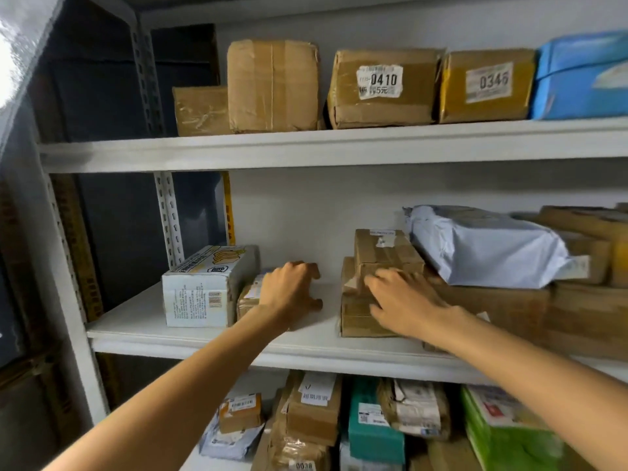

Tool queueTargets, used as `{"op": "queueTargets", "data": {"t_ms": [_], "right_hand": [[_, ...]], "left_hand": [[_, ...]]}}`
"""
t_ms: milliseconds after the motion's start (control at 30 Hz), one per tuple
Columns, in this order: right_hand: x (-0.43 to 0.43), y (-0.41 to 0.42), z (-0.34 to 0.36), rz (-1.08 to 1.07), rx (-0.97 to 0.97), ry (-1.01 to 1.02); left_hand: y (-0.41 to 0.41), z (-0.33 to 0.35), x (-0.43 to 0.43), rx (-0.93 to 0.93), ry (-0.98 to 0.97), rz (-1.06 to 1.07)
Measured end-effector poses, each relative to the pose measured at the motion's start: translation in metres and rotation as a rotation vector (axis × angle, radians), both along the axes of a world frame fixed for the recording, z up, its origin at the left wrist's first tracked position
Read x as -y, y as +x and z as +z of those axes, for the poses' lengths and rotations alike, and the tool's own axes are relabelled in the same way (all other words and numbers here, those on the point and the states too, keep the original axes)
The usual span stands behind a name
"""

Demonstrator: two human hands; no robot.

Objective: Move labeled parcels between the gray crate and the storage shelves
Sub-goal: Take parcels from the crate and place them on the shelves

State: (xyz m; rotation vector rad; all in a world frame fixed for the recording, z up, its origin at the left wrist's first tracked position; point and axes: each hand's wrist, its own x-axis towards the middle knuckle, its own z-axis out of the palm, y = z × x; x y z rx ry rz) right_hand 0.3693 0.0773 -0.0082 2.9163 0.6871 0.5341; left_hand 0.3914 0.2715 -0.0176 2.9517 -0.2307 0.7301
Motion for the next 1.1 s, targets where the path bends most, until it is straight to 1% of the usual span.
{"op": "queueTargets", "data": {"t_ms": [100, 200, 333, 433, 533, 600, 700, 767, 900, 933, 1000, 1100], "right_hand": [[0.03, -0.002, 0.004, -0.059, 0.02, 0.095], [0.045, -0.005, 0.006, -0.097, 0.015, 0.221], [0.047, -0.002, 0.004, -0.15, -0.025, 0.269], [0.044, 0.004, 0.006, -0.186, -0.095, 0.302], [0.04, 0.015, 0.006, -0.235, -0.136, 0.336], [0.039, 0.022, 0.006, -0.252, -0.172, 0.399], [0.039, 0.028, 0.011, -0.268, -0.224, 0.481], [0.037, 0.029, 0.012, -0.277, -0.245, 0.489], [0.031, 0.024, 0.01, -0.297, -0.264, 0.515], [0.031, 0.024, 0.01, -0.3, -0.276, 0.548], [0.033, 0.025, 0.009, -0.303, -0.28, 0.688], [0.031, 0.029, 0.005, -0.278, -0.219, 0.867]], "left_hand": [[0.002, 0.002, 0.021, -0.02, -0.046, -0.072], [0.005, 0.006, 0.034, -0.032, -0.077, -0.097], [0.007, 0.014, 0.047, -0.017, -0.116, -0.113], [0.013, 0.02, 0.055, -0.033, -0.153, -0.114], [0.024, 0.023, 0.063, -0.108, -0.153, -0.134], [0.029, 0.026, 0.067, -0.176, -0.143, -0.16], [0.038, 0.026, 0.071, -0.252, -0.196, -0.222], [0.045, 0.022, 0.071, -0.287, -0.3, -0.25], [0.046, 0.013, 0.065, -0.25, -0.633, -0.24], [0.044, 0.01, 0.062, -0.234, -0.728, -0.239], [0.041, 0.004, 0.054, -0.22, -0.898, -0.234], [0.04, -0.002, 0.046, -0.303, -1.036, -0.232]]}}
